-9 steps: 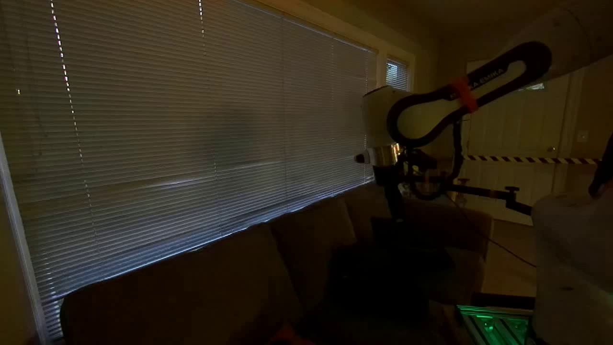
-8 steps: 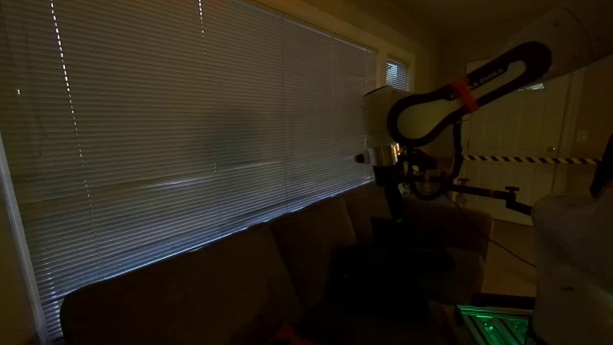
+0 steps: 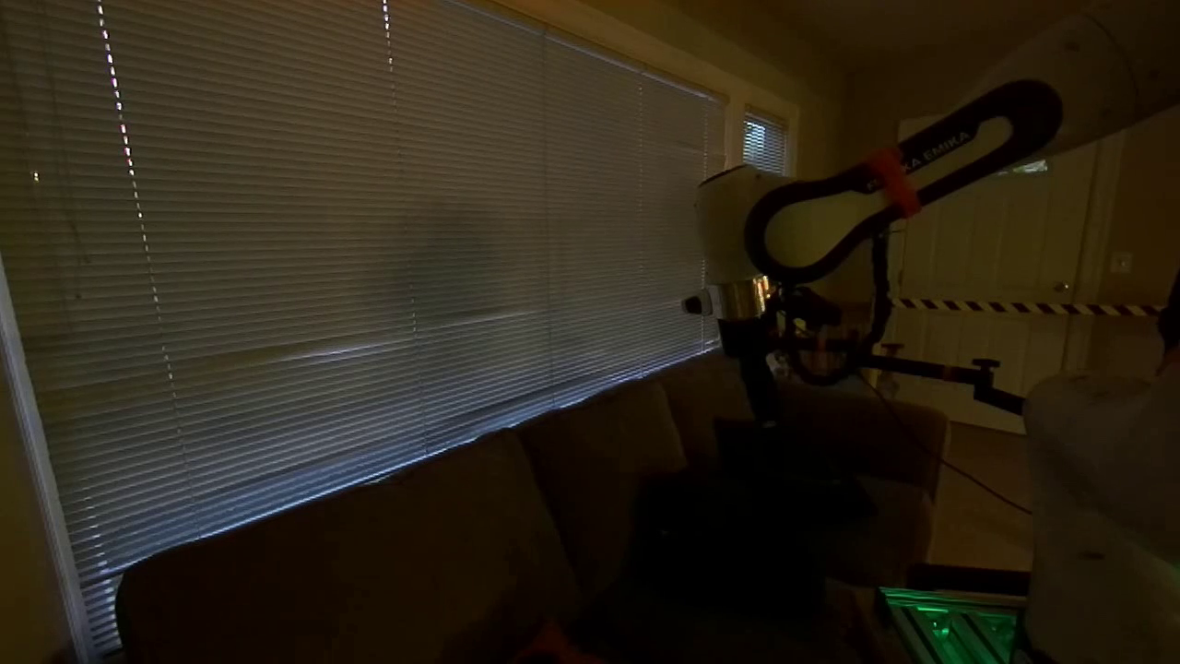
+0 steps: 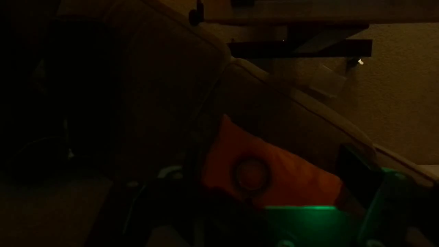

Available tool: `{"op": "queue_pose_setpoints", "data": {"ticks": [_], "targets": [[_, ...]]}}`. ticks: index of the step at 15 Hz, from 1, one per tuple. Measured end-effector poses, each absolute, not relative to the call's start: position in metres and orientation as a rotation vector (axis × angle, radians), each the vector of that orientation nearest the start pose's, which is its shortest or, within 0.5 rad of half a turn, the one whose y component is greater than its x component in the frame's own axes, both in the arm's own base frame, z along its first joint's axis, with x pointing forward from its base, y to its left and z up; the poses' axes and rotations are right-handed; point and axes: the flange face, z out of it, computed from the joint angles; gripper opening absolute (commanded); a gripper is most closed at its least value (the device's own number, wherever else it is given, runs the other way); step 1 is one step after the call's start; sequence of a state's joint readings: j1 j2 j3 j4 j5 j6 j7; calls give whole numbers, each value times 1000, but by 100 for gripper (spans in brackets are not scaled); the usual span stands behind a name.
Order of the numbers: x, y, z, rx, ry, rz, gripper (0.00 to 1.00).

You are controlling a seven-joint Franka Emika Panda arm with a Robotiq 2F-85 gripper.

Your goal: Put the masking tape on the left armrest of the sofa.

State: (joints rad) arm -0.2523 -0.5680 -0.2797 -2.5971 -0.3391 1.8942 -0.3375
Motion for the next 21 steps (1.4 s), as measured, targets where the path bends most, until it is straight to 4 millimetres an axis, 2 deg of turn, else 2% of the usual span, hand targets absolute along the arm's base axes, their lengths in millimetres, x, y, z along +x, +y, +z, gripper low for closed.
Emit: {"op": "queue_pose_setpoints", "data": {"ticks": [8,11,13,16,21], "targets": [[297,-202,423,-3220,15,314,100],[304,-206,422,-3232,20,248,100],[318,-216,418,-3254,26,153,100],[350,-231,403,-3279,37,29,100],[416,-239,360,-3219,98,80,100]]}}
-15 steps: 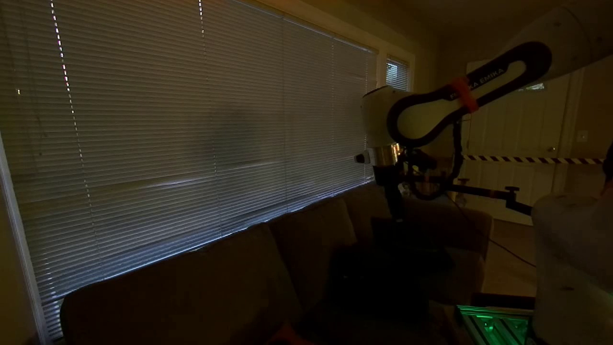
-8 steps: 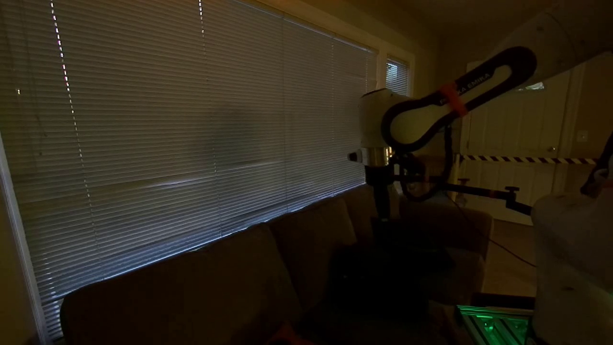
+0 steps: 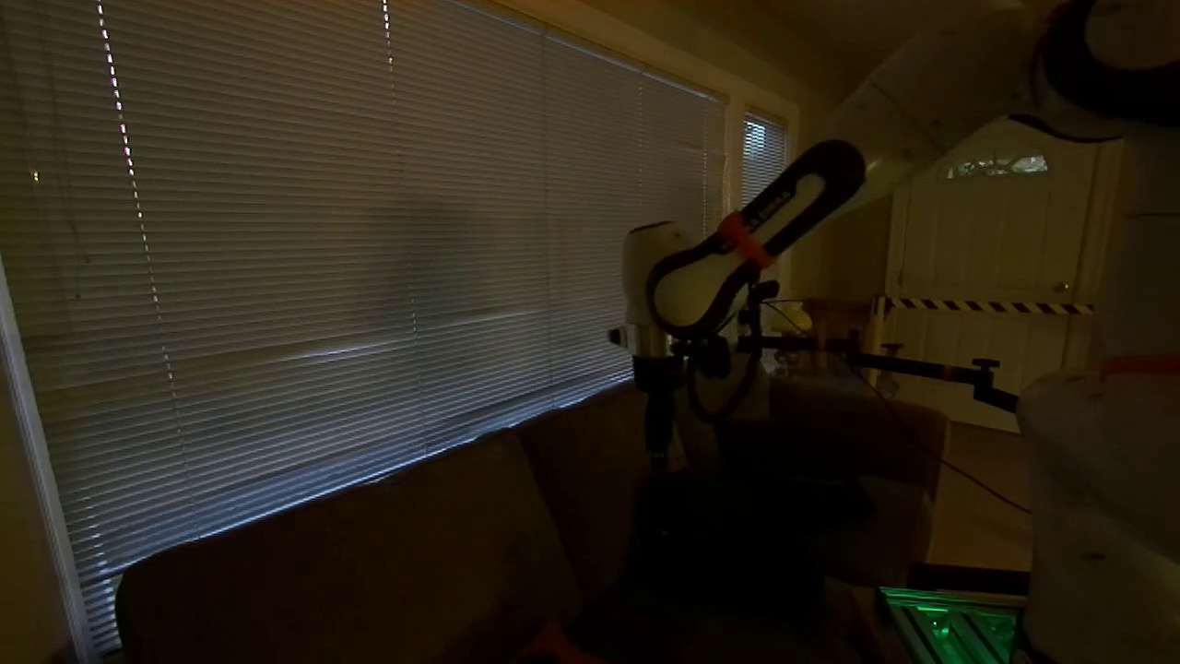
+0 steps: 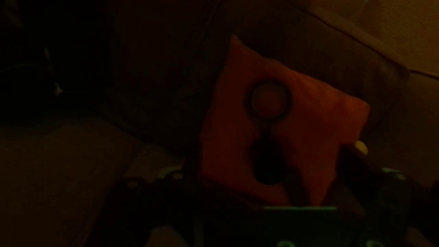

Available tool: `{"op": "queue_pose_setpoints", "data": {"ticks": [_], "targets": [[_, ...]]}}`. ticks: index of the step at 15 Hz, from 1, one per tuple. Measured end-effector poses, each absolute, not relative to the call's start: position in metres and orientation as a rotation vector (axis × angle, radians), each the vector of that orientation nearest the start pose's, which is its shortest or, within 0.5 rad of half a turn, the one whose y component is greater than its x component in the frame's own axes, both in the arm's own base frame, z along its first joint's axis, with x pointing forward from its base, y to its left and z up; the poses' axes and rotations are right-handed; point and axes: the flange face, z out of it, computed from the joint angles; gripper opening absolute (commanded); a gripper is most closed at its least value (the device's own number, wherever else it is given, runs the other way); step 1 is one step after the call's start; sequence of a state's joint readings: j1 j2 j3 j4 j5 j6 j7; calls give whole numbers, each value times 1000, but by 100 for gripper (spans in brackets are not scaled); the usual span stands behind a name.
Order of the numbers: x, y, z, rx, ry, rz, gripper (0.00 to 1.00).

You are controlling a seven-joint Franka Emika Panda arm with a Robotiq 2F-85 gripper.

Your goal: Put the masking tape on the left armrest of the sofa.

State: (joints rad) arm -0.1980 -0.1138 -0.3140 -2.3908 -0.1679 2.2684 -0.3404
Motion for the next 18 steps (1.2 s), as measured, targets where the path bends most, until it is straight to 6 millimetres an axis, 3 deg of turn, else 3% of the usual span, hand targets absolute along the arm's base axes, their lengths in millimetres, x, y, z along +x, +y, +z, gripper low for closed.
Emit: {"op": "queue_pose_setpoints", "data": {"ticks": [5,9,18], "targets": [[474,-256,302,-3195,179,212,100],[483,-273,252,-3197,258,350,100],[485,-278,238,-3194,279,384,100]]}}
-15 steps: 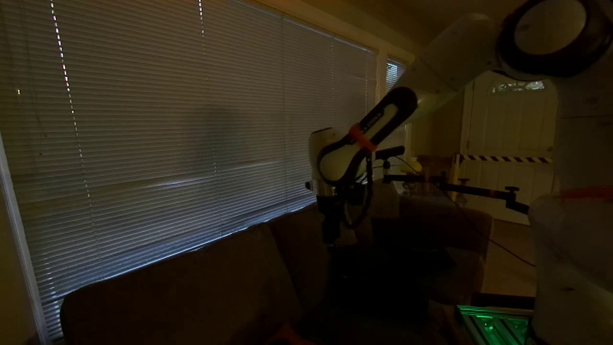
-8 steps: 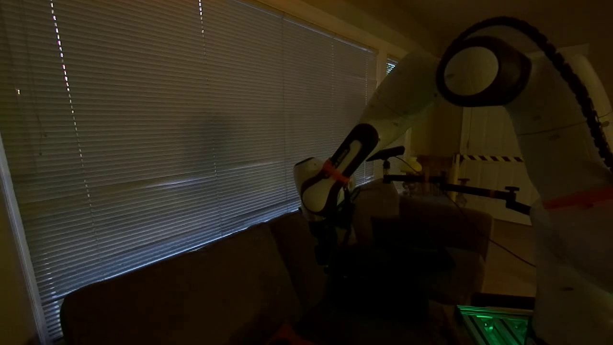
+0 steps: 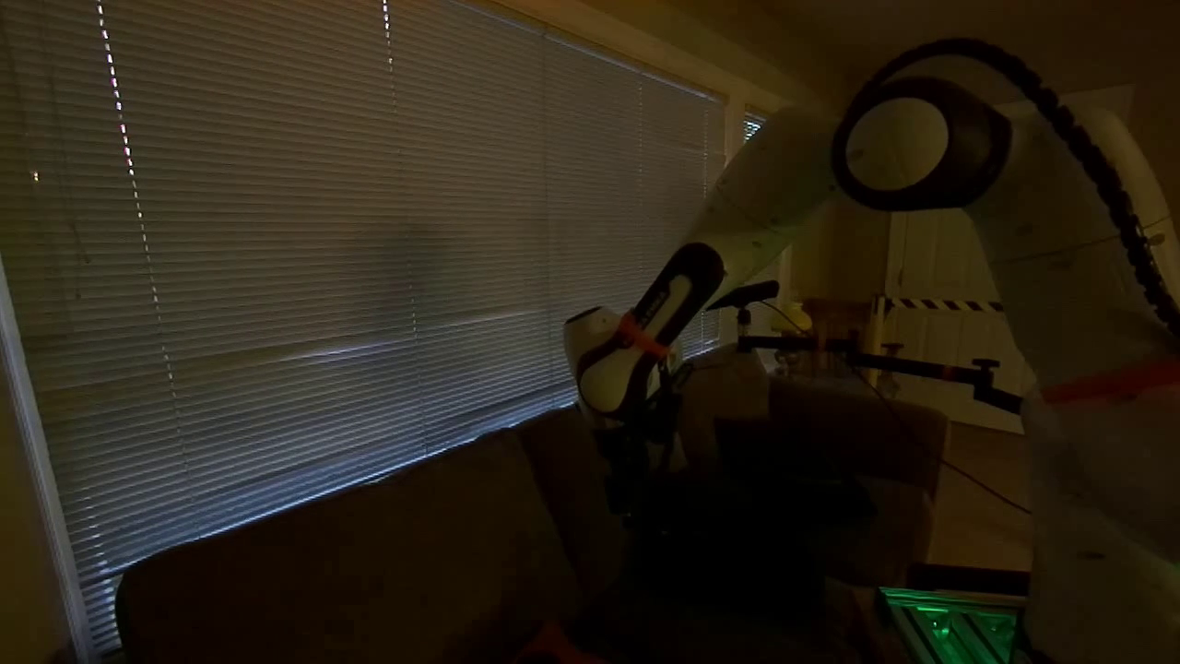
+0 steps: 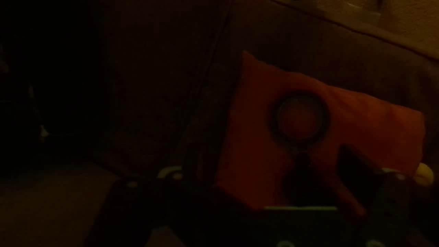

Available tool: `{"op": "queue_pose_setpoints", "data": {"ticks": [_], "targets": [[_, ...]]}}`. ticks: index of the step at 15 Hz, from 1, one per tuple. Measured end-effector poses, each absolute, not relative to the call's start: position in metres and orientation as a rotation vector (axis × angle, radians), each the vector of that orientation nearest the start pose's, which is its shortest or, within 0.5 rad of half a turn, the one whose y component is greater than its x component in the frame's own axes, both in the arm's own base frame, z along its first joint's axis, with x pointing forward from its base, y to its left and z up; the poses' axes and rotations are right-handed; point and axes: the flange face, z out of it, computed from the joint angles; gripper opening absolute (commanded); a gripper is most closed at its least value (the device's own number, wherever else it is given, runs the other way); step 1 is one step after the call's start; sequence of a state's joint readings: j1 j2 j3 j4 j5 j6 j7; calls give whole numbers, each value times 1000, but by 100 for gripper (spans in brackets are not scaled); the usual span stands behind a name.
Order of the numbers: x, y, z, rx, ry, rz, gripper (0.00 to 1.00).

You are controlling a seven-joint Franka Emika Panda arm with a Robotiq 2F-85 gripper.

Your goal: Put the masking tape on the left armrest of the sofa.

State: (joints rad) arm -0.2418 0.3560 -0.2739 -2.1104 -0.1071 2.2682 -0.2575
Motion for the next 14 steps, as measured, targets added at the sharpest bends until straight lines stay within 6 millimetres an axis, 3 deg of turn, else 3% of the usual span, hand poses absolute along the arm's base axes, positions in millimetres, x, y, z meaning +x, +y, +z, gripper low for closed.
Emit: {"op": "queue_pose_setpoints", "data": {"ticks": [2,6,14], "targets": [[480,-278,213,-3168,278,447,100],[475,-277,141,-3107,274,604,100],[512,-273,22,-3098,411,728,100]]}}
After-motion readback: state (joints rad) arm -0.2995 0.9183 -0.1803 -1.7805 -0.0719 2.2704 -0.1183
